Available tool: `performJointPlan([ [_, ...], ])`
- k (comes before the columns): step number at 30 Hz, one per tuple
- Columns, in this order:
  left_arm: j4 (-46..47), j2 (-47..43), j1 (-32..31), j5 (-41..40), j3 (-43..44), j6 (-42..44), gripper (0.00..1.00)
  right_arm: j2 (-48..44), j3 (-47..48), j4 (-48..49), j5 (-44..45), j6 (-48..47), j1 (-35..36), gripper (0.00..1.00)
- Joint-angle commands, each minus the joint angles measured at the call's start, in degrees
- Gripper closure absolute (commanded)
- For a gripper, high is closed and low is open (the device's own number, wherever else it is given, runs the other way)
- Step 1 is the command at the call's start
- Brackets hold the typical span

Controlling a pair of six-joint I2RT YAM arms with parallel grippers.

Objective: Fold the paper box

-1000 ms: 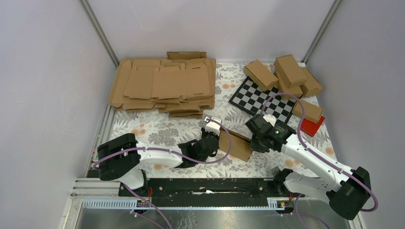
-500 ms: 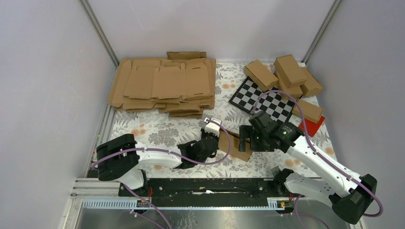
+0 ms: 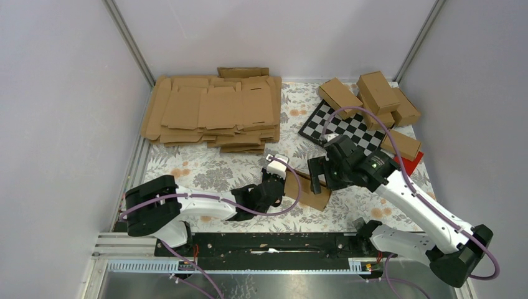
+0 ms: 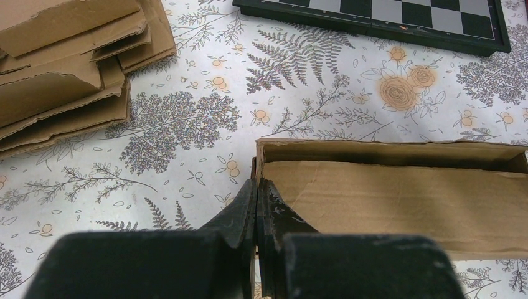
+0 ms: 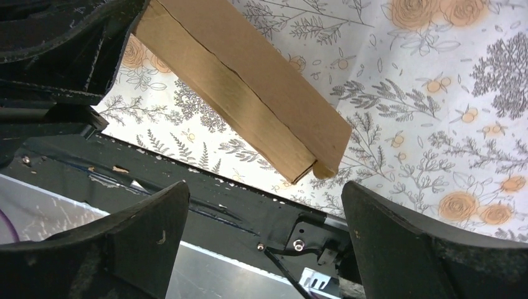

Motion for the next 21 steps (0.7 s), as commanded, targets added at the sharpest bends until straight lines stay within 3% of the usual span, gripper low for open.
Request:
performJointPlan([
  [1,0.62,-1.56,-0.59,1.50,-1.51,0.29,1.00,1.12,-0.47,5.93,-3.13,-6.42,0.46,0.00],
  [8,0.69,-2.06,-0.59,1.52,-2.09,0.20,1.00,3.45,-2.58,10.34,-6.56,-8.10,0.56,0.01],
  [21,3.09,-3.12,-0.59,2.54,-3.69,-0.54,1.00,5.36,-6.73,16.28,-4.71,-5.90,2.82,0.01],
])
